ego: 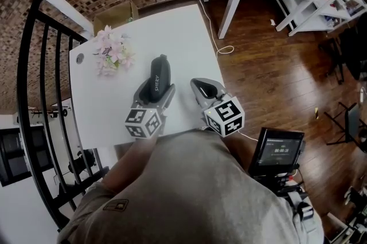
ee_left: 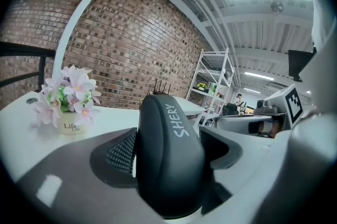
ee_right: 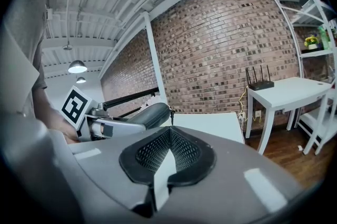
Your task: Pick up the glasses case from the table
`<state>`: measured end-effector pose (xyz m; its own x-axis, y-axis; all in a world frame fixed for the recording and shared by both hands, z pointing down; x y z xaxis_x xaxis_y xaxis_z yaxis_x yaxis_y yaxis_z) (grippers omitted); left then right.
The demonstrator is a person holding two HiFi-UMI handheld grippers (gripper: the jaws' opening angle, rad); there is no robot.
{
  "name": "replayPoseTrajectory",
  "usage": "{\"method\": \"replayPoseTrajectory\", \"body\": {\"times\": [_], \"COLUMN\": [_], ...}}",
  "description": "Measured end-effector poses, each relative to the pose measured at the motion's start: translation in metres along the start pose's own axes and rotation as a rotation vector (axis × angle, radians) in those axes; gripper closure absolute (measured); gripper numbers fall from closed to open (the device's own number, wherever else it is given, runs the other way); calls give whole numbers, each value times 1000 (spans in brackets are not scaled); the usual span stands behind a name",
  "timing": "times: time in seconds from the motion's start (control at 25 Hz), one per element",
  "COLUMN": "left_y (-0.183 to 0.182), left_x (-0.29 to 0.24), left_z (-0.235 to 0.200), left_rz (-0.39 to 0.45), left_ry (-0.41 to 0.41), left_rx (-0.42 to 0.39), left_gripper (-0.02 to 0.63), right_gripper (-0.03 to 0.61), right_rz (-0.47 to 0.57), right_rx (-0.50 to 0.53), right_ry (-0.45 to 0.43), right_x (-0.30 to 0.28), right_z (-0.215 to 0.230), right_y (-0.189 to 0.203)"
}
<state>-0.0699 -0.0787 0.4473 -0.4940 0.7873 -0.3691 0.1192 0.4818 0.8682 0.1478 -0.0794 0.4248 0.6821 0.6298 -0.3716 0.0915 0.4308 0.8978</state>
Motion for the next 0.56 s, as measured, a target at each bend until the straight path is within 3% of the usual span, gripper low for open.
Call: {"method": "replayPoseTrajectory", "body": {"times": [0.56], "left_y": [3], "left_x": [4], "left_z": [1], "left_rz": [-5], "left_ry": [-4], "left_rx": [-1], "left_gripper": [249], "right_gripper": [568], "right_rz": [-11], "right_rx": [0], "right_ry": [-15], "right_x": [0], "right_z": [-1], "right_y": [2]}}
Point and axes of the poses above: the fingertips, and each gripper's own axes: x backward along the fingers, z to its right, y out of its underside, the point moved 10 cm from there along x, backward along the fingers, and after that the axes turned 2 degrees about -z, right-handed, at the moved point
